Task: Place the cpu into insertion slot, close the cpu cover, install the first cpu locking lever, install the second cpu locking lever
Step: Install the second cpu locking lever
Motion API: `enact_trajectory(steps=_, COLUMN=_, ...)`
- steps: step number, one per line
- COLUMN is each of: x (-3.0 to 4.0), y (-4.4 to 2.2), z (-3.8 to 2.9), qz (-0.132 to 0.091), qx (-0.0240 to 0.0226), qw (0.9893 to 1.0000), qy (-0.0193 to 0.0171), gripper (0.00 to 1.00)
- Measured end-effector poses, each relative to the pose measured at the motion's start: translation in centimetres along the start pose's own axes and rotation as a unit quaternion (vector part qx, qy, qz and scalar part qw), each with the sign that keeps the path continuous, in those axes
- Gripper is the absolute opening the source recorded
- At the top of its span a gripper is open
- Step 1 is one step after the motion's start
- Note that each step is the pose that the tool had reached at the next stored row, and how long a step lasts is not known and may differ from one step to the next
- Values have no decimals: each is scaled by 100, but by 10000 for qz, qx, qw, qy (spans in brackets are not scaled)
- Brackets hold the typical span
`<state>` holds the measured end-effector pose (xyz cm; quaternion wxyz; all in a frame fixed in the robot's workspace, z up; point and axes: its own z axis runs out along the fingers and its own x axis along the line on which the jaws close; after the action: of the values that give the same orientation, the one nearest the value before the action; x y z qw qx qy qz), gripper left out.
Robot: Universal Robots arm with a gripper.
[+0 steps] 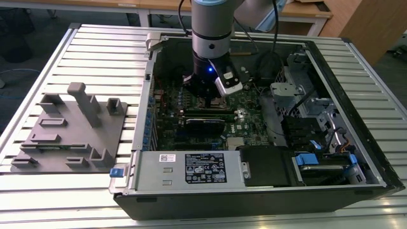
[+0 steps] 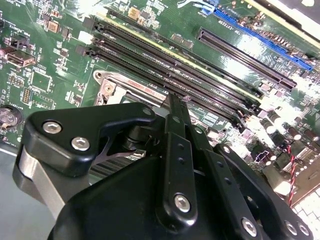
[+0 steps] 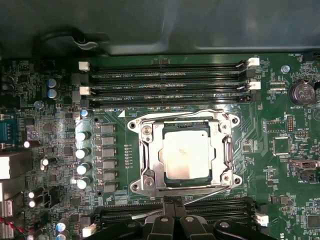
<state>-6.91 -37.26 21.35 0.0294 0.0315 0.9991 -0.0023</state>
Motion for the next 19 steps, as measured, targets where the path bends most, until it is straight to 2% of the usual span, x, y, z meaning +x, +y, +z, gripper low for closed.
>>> enact_trajectory(steps=19, x=3, y=0, z=37, qz=0, qx=0, qw=10000, qy=0, gripper=10)
